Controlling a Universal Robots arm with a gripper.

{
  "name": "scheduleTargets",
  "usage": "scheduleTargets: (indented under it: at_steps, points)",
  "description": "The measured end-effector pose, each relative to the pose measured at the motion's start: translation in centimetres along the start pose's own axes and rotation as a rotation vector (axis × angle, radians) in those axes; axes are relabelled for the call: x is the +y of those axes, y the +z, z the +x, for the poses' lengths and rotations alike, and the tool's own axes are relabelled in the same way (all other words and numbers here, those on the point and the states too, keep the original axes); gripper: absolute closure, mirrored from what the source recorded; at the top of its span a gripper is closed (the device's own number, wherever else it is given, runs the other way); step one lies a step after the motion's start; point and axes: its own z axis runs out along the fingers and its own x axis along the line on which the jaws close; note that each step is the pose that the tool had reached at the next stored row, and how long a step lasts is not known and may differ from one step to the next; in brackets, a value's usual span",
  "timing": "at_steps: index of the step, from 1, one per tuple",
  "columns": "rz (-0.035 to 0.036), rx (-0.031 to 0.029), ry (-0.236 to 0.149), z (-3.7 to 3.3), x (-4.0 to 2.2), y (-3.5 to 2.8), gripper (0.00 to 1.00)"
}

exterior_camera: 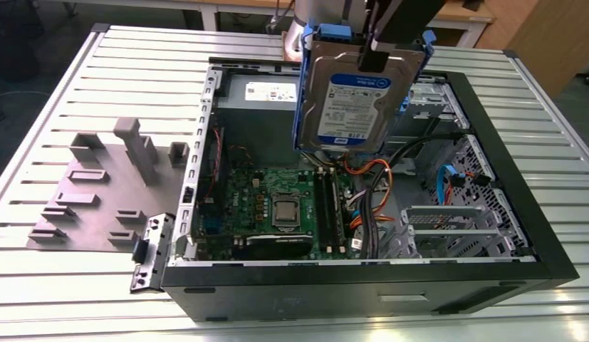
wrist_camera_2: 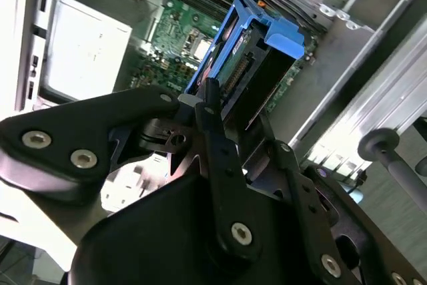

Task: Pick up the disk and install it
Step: 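Pick up the disk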

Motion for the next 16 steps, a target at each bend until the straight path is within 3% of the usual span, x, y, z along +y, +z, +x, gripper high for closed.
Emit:
scheduleTargets:
  at_steps: [6, 8, 16]
  points:
    - [0.0001, 0.0002, 0.000, 1.85, -0.14, -0.03, 0.65]
    - [0.0001, 0.0004, 0.000, 2.81, -0.22, -0.05, 0.65]
    - [0.0001, 0.0011, 0.000, 5.09, -0.39, -0.11, 0.65]
